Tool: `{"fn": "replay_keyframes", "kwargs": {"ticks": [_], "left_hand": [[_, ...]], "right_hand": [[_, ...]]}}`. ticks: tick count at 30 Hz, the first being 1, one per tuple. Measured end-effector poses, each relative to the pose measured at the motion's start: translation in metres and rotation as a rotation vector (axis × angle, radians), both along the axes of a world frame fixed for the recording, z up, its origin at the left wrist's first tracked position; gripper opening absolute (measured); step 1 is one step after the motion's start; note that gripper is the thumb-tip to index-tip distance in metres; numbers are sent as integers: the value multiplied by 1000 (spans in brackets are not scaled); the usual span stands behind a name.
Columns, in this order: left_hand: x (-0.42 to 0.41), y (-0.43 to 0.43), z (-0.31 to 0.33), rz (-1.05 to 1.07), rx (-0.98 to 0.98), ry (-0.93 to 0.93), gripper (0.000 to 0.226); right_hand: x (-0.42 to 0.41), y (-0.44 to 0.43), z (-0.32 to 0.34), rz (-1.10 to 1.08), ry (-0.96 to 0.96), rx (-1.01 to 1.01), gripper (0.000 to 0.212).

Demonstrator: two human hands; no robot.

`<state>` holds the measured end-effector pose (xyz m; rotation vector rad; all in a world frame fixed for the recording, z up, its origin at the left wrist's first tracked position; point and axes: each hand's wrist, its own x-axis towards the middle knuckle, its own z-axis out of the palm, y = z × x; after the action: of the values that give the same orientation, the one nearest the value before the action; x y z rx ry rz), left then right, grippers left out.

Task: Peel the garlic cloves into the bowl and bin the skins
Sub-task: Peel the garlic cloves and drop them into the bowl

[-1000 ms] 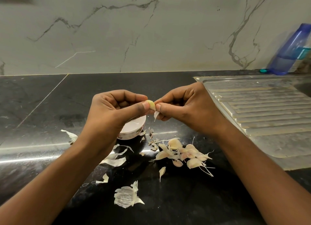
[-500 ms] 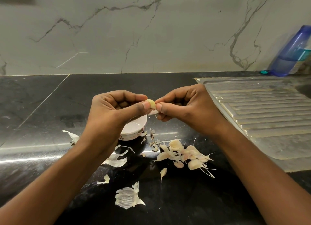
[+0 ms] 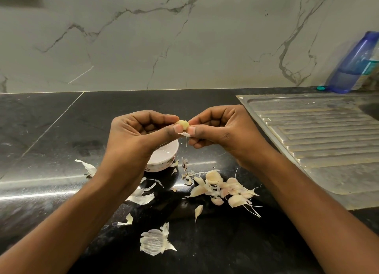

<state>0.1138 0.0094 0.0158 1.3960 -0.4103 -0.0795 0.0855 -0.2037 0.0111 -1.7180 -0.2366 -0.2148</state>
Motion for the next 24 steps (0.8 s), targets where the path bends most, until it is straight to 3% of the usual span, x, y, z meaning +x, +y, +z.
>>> {"fn": "replay_keyframes", "kwargs": {"ticks": [13, 24], "left_hand": [[-1, 0, 2, -42, -53, 31, 40], [3, -1, 0, -100, -165, 113, 33]], "right_hand": [[0, -1, 0, -22, -49, 14, 10], [2, -4, 1, -73, -89, -138, 10]]}}
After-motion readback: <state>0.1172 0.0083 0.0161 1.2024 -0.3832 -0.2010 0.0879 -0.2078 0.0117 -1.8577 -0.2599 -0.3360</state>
